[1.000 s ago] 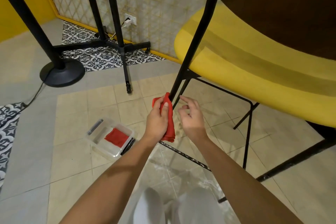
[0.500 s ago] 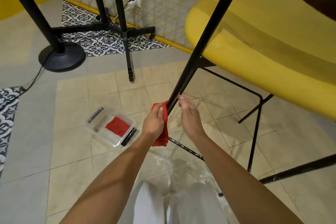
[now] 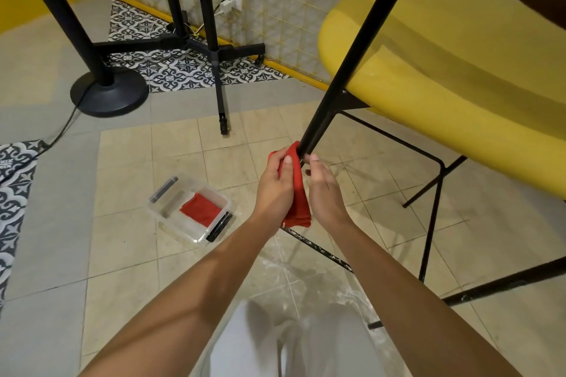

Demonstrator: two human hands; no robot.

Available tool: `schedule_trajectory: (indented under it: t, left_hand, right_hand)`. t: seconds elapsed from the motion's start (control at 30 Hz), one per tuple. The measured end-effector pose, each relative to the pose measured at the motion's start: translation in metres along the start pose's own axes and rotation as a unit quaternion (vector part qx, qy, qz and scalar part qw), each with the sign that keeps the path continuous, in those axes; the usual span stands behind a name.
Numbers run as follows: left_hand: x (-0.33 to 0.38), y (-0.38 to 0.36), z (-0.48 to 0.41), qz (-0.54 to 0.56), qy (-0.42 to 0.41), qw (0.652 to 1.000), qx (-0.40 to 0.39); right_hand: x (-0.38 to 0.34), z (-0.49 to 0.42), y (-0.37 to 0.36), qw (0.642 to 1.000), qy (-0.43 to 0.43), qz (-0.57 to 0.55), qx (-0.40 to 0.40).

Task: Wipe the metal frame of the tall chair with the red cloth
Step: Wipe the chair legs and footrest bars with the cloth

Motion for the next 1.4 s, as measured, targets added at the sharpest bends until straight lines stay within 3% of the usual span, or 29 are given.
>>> schedule_trajectory:
  t: [0.17,0.33,0.57,0.87,1.03,1.3,1.4]
  left_hand:
    - [0.003,-0.003,0.003,0.016,-0.022,0.999,0.028]
    - [-0.034,0.001,0.007,-0.023,0.026,0.999,0.036]
    - [-0.074,0.013,-0.001,-0.085,0.039,0.996,-0.013]
    - [-0.119,0.019,-0.001,-0.103,0.132,0.984,-0.054]
    - [-0.121,0.02,0.002,-0.074,0.166,0.982,-0.058]
    - [-0.099,0.011,0.005,0.019,0.136,0.99,0.007]
    - [-0.102,0.01,0.006,0.005,0.126,0.992,0.015]
  right_hand:
    - [0.004,-0.003,-0.007,1.0,-0.024,-0.012,0.0]
    - [0.02,-0.016,-0.017,0.999,-0.017,0.03,-0.005]
    - [0.055,-0.032,-0.024,0.999,-0.042,0.032,-0.004]
    - [0.077,-0.041,-0.033,0.997,-0.07,0.016,-0.011]
    - [0.079,-0.041,-0.035,0.997,-0.075,0.014,-0.014]
    - [0.076,-0.044,-0.034,0.998,-0.067,0.018,-0.009]
    - [0.081,-0.046,-0.036,0.997,-0.075,0.019,-0.009]
Point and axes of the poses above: each hand's wrist, its own z-axis away from the middle knuckle, its own y-axis out of the back of the hand, x = y × z, the point moved 9 cm from there along -z, towards the middle knuckle, and after that the axes turned 13 degrees about -y, right-handed, at the moved point
